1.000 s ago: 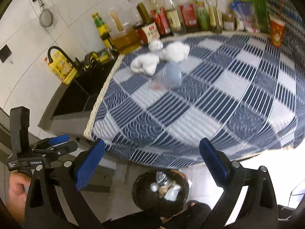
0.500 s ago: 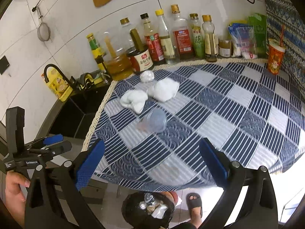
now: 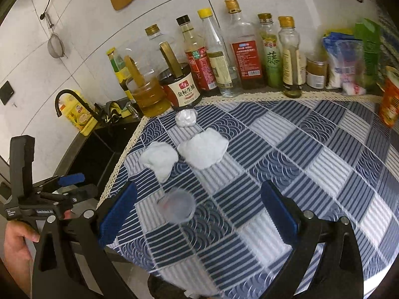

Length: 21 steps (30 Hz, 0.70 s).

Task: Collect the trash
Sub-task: 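Move both tools toward the two white cloths on the table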

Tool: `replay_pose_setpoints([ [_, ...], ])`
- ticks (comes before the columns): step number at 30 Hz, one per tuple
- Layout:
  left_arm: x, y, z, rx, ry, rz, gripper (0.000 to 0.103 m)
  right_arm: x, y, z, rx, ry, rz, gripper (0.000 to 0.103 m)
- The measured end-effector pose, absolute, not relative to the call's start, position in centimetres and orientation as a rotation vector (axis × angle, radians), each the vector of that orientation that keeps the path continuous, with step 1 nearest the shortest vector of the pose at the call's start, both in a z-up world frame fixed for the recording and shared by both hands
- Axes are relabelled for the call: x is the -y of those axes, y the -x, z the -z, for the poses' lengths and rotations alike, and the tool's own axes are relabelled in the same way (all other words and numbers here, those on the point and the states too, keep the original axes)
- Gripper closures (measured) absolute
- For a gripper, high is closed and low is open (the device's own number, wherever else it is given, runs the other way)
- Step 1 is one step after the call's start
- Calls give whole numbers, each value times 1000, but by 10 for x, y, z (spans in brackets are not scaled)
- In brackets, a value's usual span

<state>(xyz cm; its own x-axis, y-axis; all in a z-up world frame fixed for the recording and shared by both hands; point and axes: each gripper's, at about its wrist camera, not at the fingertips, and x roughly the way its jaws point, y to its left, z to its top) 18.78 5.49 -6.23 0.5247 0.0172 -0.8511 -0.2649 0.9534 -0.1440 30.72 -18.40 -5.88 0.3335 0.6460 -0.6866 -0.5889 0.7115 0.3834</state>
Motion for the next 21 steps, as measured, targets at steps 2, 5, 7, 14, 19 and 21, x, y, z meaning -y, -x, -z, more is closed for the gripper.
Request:
replay_pose_setpoints([
  [2,-52,-201,65,-1023,262,-189,7,183,-325,65,-939,-69,-829,5],
  [5,-47,-221,70,-1044,254,-205,7,181,-348,74,-957,-67,-857,5],
  [7,-45,-237,76,-1074,253,-225,7,180,-362,80,-969,-66,-878,5],
  [14,-37,-275,88,-1138,232,-218,7,166,-397,101,-1023,-41,-954,5],
  [19,-42,-292,101,-1190,219,-245,7,149,-404,109,-1037,-2,-1022,5],
  [21,-45,-297,105,-1204,210,-250,7,142,-408,113,-1045,3,-1044,5],
])
